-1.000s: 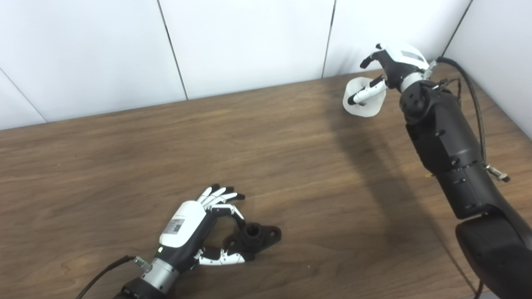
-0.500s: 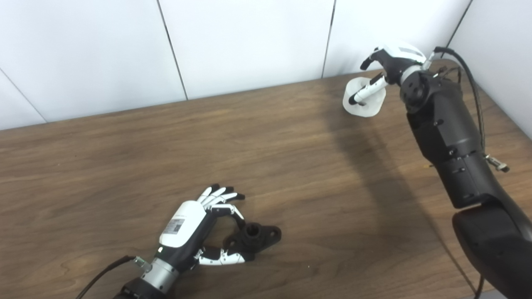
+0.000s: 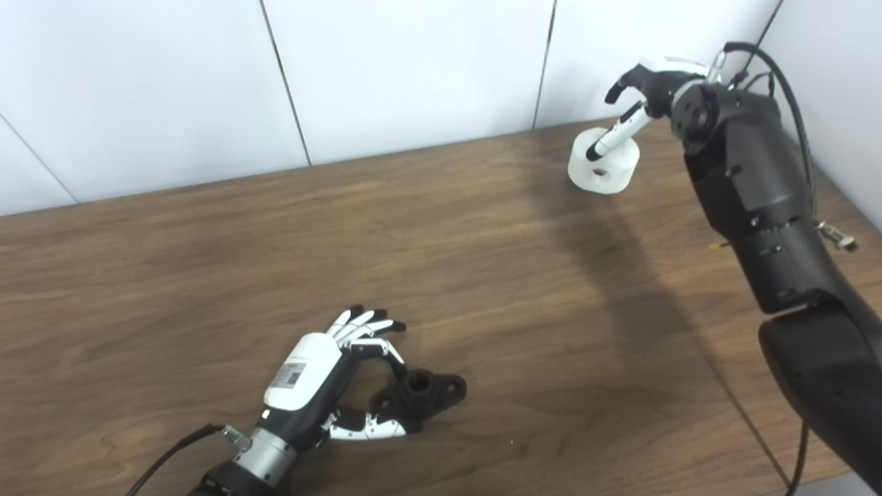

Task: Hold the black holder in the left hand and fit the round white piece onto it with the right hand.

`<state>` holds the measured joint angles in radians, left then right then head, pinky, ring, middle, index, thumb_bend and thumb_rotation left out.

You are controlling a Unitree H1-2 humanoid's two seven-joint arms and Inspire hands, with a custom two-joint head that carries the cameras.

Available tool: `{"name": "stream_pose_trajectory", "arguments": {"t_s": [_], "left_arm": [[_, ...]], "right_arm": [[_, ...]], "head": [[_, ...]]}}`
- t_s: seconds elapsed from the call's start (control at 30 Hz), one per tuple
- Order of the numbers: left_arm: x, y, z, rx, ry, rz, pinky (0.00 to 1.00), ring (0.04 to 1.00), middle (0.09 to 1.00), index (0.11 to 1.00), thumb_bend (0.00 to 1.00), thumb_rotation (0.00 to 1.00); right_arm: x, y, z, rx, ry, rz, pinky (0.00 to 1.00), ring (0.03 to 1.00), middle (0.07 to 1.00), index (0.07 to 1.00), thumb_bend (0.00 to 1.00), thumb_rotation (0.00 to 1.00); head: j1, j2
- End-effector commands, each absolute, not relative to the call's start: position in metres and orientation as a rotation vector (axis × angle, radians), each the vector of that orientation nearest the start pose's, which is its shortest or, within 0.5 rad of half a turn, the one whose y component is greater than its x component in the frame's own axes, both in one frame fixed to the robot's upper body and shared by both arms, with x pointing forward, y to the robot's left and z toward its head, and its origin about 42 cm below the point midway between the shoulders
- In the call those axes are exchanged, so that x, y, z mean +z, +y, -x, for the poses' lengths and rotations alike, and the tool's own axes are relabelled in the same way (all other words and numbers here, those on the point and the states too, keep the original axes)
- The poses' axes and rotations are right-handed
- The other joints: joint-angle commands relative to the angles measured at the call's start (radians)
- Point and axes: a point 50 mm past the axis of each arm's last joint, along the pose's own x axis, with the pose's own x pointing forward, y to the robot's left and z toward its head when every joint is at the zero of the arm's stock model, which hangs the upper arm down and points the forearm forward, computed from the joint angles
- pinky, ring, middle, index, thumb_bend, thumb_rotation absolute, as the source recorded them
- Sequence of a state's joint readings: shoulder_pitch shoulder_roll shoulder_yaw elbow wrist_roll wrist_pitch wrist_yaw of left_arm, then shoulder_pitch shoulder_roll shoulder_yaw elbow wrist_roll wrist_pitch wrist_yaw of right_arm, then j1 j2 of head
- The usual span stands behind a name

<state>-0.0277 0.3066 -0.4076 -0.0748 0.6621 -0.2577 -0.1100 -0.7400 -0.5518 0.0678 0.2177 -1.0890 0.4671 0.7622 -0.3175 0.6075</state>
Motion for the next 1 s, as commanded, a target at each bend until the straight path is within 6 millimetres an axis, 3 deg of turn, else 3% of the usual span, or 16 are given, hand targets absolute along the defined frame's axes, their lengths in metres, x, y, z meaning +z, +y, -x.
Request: {"name": "stream_pose_trajectory", "arguments": {"t_s": [0.0,0.13,0.3,0.73,0.97], "left_arm": [[0.082,0.193,-0.253,-0.662,-0.237,-0.994,0.99,0.924,0.841,0.489,0.52,0.06],[0.082,0.193,-0.253,-0.665,-0.239,-0.997,0.99,0.924,0.842,0.489,0.52,0.06],[0.083,0.193,-0.253,-0.664,-0.238,-0.997,0.99,0.924,0.842,0.489,0.52,0.06],[0.082,0.194,-0.253,-0.673,-0.237,-1.001,0.99,0.920,0.840,0.489,0.52,0.06],[0.082,0.192,-0.252,-0.675,-0.242,-0.999,0.99,0.920,0.840,0.488,0.52,0.06]], "right_arm": [[0.366,-0.364,-0.473,-0.115,0.370,1.424,0.83,0.954,0.924,0.796,0.90,0.39],[0.368,-0.366,-0.475,-0.093,0.394,1.435,0.83,0.939,0.915,0.799,0.89,0.40],[0.369,-0.368,-0.476,-0.070,0.415,1.440,0.99,0.976,0.938,0.784,0.91,0.41],[0.362,-0.368,-0.476,-0.032,0.431,1.453,1.00,0.964,0.904,0.787,0.89,0.40],[0.358,-0.364,-0.475,-0.022,0.442,1.458,1.00,0.999,0.973,0.803,0.88,0.43]], "head": [[-0.001,0.001],[-0.001,0.001],[-0.001,0.004],[0.000,0.006],[-0.003,0.006]]}}
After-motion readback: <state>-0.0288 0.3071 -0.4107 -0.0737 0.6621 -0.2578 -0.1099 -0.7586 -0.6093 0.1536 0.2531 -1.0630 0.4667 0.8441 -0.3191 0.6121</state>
